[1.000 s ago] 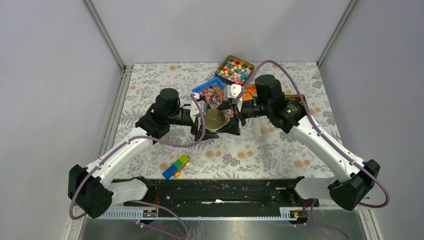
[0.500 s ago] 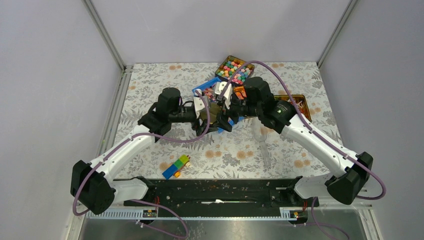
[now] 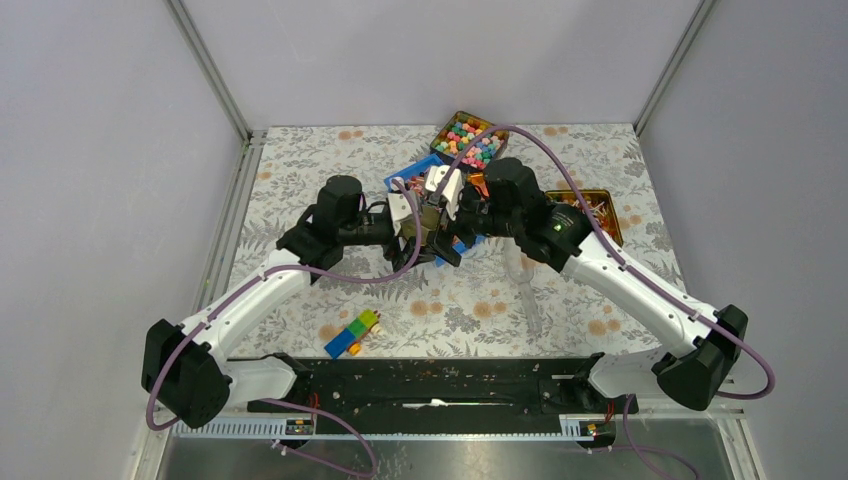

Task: Pack the candies
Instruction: Screw the bottle lid onto the packing bottle, then place the packing bottle at the center of the board.

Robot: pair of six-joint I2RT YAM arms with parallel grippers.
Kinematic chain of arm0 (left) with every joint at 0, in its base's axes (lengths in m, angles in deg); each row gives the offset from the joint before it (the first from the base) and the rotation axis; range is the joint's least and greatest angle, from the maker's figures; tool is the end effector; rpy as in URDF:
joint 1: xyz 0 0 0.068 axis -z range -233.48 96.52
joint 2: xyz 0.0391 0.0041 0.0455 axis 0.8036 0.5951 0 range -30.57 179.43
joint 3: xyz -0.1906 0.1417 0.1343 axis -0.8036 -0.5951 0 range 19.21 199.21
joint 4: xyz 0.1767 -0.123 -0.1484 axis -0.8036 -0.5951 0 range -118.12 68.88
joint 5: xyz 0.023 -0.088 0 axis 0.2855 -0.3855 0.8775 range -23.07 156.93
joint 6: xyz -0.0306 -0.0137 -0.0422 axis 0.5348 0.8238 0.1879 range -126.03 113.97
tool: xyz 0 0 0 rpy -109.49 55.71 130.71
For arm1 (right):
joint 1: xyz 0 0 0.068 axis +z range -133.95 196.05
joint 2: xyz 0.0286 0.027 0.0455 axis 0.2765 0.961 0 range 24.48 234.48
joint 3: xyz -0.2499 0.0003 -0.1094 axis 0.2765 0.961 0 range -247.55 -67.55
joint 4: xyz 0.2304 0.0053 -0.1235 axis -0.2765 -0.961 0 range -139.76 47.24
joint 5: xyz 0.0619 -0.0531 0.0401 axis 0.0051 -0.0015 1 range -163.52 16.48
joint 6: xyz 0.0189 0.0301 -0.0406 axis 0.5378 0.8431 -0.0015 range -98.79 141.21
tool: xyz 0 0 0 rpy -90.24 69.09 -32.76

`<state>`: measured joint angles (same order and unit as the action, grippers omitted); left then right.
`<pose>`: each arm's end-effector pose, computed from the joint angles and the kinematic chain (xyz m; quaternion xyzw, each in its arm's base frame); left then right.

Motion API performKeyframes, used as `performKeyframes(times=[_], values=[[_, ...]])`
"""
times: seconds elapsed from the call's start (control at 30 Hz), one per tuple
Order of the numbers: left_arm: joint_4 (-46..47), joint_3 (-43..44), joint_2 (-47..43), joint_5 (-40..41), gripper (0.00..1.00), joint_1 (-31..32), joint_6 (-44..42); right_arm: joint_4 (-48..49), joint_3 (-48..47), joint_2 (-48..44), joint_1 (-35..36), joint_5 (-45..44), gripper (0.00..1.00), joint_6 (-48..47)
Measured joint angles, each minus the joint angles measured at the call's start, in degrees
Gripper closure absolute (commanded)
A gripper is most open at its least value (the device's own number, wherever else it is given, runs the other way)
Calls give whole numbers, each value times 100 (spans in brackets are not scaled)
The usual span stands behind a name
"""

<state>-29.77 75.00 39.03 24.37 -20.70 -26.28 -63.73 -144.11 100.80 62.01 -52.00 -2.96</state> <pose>0.2164 -0.1680 0.3224 0.5263 0.6031 -0.3564 0.4819 0.2009 0.2265 0.3931 -0.5512 0.6007 0.2564 0.5193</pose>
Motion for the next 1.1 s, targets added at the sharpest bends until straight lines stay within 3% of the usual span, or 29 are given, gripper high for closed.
performKeyframes(times=[0.57,0.77,1.1], values=[[120,-361,0,-68,63,138,-24,442,984,-603,212,-251,0,205],[942,-957,66,-136,62,225,107,492,1567,-1049,264,-256,0,417],[2382,-1528,1054,-166,62,522,208,249,1963,-1770,343,-424,0,680]])
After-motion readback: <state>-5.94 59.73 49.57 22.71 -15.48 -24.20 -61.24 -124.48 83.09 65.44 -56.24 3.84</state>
